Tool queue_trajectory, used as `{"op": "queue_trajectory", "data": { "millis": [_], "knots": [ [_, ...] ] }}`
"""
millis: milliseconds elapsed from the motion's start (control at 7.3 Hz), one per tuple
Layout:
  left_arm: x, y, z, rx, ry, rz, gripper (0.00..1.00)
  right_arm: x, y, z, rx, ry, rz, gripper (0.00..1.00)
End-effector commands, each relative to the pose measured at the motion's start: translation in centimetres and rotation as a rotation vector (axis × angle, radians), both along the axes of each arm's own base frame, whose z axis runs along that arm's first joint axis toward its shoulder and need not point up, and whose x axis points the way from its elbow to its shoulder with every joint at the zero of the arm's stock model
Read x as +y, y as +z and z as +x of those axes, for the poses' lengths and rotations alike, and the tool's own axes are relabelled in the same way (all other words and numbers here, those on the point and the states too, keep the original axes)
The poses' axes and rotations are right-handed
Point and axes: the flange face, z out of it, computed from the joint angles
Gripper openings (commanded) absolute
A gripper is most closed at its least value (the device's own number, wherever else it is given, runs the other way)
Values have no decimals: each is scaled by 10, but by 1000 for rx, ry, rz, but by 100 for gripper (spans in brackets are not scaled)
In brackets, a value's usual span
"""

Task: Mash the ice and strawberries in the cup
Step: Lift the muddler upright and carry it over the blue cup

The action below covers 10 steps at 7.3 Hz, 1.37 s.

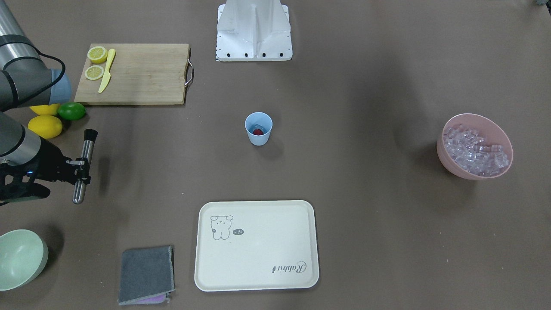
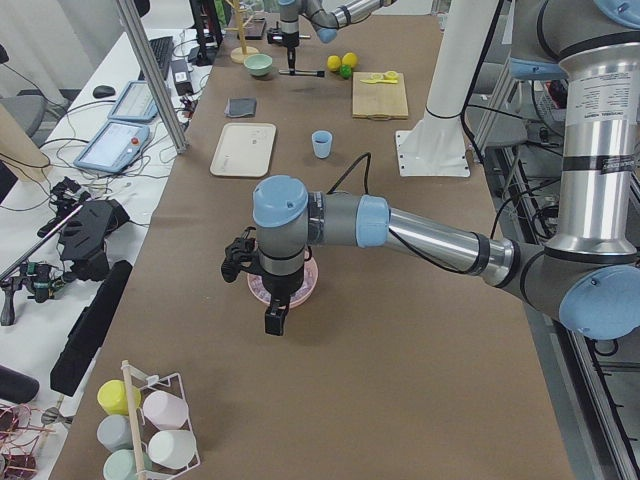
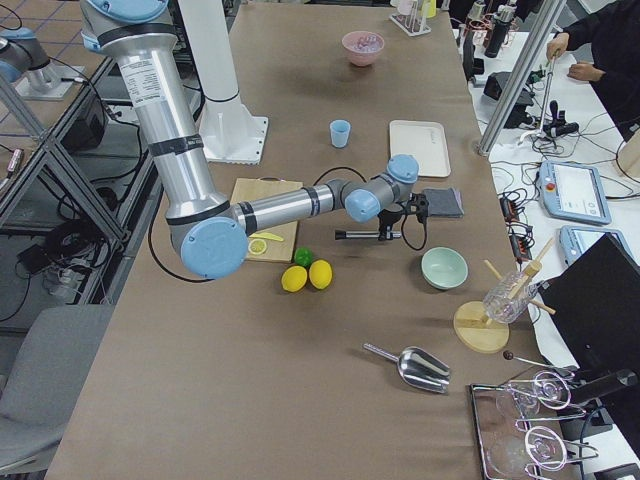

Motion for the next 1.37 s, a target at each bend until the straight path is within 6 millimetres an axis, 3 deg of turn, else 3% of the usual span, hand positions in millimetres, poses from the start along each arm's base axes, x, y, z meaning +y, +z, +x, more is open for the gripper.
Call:
{"op": "queue_trajectory", "data": {
  "millis": [0, 274, 411, 685, 822, 1096, 1233],
  "knots": [
    [4, 2, -3, 1, -6, -4, 97, 24, -68, -2, -72, -12, 112, 0],
    [5, 3, -2, 1, -6, -5, 97, 42, -142, -30, -153, 149, 2, 0],
    [5, 3, -2, 1, -6, -5, 97, 58, -169, -47, -177, 187, 4, 0],
    [4, 4, -3, 1, -6, -5, 97, 68, -220, -55, -215, 223, 130, 0],
    [4, 4, -3, 1, -6, -5, 97, 88, -237, -81, -212, 245, 199, 0],
    [3, 7, -3, 2, -6, -11, 97, 103, -282, -92, -249, 267, 324, 0],
    [3, 8, -1, 2, -3, -13, 97, 129, -290, -116, -312, 307, 423, 0]
  ]
}}
